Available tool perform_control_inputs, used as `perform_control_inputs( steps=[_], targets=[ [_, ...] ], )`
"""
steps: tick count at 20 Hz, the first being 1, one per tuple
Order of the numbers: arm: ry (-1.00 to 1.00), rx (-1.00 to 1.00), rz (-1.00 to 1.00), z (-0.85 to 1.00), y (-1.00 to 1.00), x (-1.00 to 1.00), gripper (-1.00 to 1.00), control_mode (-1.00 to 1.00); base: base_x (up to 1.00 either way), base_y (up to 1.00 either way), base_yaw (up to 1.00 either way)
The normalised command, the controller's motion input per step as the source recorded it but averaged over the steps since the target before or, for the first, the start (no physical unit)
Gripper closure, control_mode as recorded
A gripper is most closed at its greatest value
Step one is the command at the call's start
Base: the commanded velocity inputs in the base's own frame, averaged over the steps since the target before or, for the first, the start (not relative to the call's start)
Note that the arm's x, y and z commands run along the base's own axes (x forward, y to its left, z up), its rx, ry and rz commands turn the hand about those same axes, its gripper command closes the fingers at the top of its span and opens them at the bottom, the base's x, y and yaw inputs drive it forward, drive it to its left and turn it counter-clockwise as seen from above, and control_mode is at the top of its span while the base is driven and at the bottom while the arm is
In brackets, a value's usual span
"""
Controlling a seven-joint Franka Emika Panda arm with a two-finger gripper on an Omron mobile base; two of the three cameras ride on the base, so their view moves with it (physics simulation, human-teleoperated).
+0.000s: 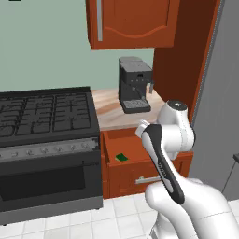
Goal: Restock the sink supplies by placing the sponge and soap dispenser on the counter and next to the sink. Make sure the soap dispenser is upright.
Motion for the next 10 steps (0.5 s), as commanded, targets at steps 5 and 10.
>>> perform_control_inputs(
  steps=[5, 10],
  targets=[
    [0.0, 0.0, 0.0, 0.0, 0.0, 0.0, 1.0, 1.0, -0.94, 0.91, -0.04],
    [0.0, 0.0, 0.0, 0.0, 0.0, 0.0, 1.0, 1.0, -0.55, 0.77, -0.29]
  ],
)
